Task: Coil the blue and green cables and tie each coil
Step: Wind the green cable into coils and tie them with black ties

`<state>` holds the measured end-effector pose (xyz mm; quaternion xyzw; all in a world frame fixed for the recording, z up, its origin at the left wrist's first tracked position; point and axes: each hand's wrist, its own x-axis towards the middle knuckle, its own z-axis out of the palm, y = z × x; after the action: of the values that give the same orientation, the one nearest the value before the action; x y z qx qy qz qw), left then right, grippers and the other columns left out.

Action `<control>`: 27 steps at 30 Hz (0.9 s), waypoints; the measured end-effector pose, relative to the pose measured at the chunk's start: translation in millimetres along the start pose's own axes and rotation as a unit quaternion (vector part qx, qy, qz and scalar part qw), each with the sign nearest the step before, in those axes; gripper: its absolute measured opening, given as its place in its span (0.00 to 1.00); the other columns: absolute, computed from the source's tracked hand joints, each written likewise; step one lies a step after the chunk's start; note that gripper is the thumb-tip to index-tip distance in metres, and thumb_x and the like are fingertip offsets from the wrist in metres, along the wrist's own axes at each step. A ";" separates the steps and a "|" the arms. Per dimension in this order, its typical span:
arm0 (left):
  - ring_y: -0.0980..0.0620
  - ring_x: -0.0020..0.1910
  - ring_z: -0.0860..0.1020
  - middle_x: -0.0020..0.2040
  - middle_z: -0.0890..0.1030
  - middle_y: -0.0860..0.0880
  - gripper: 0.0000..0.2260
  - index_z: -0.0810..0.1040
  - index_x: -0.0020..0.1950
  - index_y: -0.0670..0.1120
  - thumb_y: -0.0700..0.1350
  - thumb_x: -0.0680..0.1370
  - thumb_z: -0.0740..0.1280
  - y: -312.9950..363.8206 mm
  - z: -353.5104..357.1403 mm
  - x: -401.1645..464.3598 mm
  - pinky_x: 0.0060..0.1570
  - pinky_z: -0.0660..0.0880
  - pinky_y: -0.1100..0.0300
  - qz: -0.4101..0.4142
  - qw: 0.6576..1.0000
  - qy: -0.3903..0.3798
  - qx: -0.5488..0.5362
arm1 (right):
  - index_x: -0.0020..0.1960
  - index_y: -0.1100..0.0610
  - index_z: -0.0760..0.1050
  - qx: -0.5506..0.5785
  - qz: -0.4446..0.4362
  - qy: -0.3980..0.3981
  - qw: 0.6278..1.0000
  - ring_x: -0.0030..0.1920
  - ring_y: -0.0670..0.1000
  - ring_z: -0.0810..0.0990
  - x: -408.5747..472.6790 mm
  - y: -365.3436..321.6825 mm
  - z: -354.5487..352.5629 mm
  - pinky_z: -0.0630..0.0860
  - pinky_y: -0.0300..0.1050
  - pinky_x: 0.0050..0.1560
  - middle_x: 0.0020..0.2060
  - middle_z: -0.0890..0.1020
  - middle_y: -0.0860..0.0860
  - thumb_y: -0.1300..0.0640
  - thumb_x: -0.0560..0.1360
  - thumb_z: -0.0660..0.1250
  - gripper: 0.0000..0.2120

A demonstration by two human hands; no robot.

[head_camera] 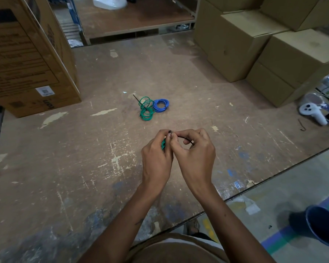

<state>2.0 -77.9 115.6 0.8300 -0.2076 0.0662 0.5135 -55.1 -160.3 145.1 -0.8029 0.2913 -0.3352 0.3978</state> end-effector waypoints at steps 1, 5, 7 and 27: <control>0.58 0.33 0.75 0.38 0.82 0.52 0.05 0.81 0.56 0.49 0.46 0.85 0.65 0.5 -0.6 -0.1 0.34 0.67 0.70 0.002 1.000 -0.001 0.002 | 0.47 0.45 0.87 0.003 0.000 0.002 1.000 0.43 0.44 0.79 -0.1 -0.4 0.0 0.70 0.34 0.41 0.39 0.77 0.44 0.50 0.75 0.77 0.02; 0.60 0.34 0.75 0.38 0.81 0.53 0.05 0.81 0.56 0.49 0.46 0.85 0.65 3.1 -2.0 -0.9 0.35 0.66 0.72 0.011 1.000 -0.007 0.002 | 0.48 0.45 0.87 0.007 0.000 0.009 1.000 0.42 0.43 0.79 0.1 -0.4 1.6 0.69 0.33 0.41 0.39 0.76 0.44 0.51 0.75 0.77 0.02; 0.64 0.35 0.75 0.38 0.80 0.55 0.05 0.81 0.56 0.48 0.45 0.85 0.65 4.0 -2.6 -0.9 0.36 0.66 0.73 0.016 1.000 -0.008 0.004 | 0.48 0.45 0.87 0.009 0.001 0.007 1.000 0.43 0.43 0.79 0.2 -0.5 1.6 0.70 0.34 0.41 0.39 0.76 0.44 0.51 0.75 0.77 0.02; 0.53 0.37 0.80 0.41 0.85 0.54 0.06 0.82 0.54 0.49 0.46 0.85 0.65 -5.5 -3.6 12.5 0.37 0.73 0.59 -0.016 1.000 0.025 -0.011 | 0.47 0.47 0.87 0.113 0.132 -0.105 0.979 0.42 0.43 0.88 12.7 -1.1 -14.1 0.85 0.54 0.49 0.40 0.88 0.40 0.48 0.77 0.77 0.03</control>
<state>16.0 -76.1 116.8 0.8254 -0.1826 0.0762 0.5287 -58.1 -175.3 156.4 -0.7380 0.3119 -0.2237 0.5550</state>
